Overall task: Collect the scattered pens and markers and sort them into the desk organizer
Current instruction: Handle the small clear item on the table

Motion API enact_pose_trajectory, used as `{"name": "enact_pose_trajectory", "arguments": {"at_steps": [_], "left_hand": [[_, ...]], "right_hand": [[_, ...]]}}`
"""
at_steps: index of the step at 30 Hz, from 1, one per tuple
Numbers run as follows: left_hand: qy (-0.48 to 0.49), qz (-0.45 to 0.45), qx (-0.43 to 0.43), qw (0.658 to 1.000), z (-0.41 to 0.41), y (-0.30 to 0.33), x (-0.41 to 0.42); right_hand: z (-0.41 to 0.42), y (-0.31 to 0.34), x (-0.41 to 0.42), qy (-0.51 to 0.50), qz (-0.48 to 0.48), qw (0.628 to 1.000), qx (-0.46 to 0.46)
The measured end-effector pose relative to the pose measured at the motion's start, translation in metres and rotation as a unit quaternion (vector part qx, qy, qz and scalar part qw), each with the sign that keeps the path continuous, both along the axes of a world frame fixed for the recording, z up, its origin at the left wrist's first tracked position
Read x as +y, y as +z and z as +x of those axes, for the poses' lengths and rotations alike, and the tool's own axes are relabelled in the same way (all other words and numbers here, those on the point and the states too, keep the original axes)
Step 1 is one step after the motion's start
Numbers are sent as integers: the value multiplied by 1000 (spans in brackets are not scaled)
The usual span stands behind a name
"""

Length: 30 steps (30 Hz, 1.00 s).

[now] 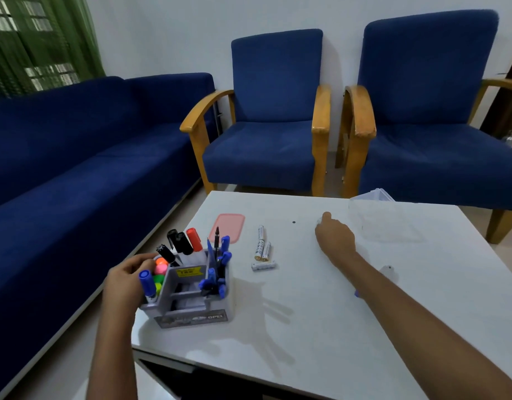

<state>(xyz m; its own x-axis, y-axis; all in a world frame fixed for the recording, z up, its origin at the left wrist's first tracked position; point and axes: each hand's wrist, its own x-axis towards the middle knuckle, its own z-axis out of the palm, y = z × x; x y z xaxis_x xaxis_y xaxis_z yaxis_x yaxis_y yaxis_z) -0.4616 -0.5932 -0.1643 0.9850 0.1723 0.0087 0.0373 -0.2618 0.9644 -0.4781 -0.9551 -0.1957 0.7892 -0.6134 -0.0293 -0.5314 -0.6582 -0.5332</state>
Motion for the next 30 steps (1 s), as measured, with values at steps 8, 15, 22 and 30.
{"name": "enact_pose_trajectory", "arguments": {"at_steps": [8,15,22,30], "left_hand": [[37,2,-32,999,11,-4,-25],[71,-114,-20,991,7,-19,-27],[134,-188,-29,973,-8,-36,-27],[129,-178,-121,968,-7,-11,-24]], "right_hand": [[-19,26,17,-77,652,716,-238],[-26,29,70,244,169,952,-70],[-28,14,100,315,-105,943,34],[-26,15,95,274,-83,957,56]]}}
